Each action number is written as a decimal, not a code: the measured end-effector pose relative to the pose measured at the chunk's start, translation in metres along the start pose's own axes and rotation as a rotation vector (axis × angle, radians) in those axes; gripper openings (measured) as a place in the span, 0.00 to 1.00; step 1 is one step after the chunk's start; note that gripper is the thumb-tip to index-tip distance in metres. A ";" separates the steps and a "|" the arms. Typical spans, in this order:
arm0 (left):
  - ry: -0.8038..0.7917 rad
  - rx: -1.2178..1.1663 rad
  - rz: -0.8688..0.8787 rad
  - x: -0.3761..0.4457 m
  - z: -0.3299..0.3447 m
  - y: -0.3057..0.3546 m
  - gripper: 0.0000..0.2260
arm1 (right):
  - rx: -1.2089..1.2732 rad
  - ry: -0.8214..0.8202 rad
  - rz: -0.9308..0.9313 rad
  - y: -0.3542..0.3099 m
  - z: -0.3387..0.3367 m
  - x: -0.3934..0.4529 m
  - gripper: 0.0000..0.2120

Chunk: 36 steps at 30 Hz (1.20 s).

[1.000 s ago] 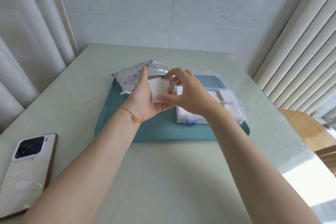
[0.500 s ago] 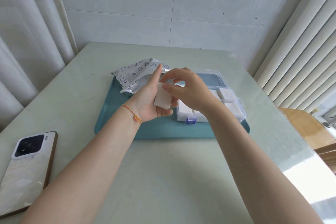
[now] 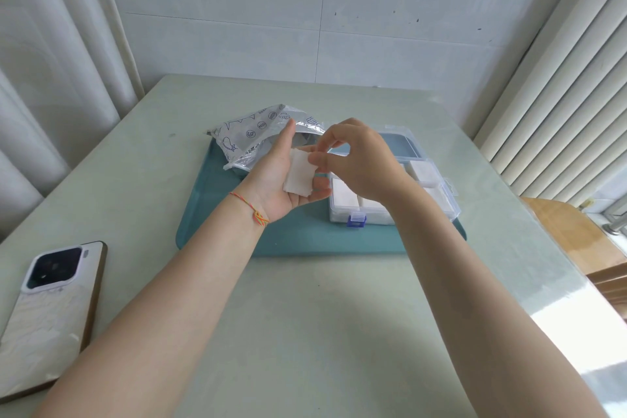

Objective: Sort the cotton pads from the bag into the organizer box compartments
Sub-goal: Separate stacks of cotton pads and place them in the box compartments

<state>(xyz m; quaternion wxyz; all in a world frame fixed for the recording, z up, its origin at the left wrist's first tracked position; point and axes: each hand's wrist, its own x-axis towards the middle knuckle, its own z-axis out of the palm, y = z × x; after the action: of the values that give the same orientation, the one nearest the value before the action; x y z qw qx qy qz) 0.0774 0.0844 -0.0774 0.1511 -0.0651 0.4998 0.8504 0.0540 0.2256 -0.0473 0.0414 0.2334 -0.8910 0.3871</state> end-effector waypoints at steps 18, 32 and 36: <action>-0.020 0.061 0.043 0.004 -0.001 -0.005 0.27 | -0.478 -0.165 -0.143 -0.010 0.013 -0.013 0.35; -0.197 0.299 0.089 0.003 0.031 -0.003 0.34 | -0.032 -0.230 0.033 0.003 -0.046 -0.014 0.05; -0.242 0.413 0.090 0.013 0.058 -0.003 0.35 | 0.191 -0.121 0.125 0.025 -0.070 -0.020 0.03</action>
<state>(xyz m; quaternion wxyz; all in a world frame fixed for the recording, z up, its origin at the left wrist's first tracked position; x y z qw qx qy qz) 0.0683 0.1390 -0.0546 0.1818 0.0920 0.6437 0.7376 0.0534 0.2977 -0.0201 -0.0591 0.2032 -0.8638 0.4572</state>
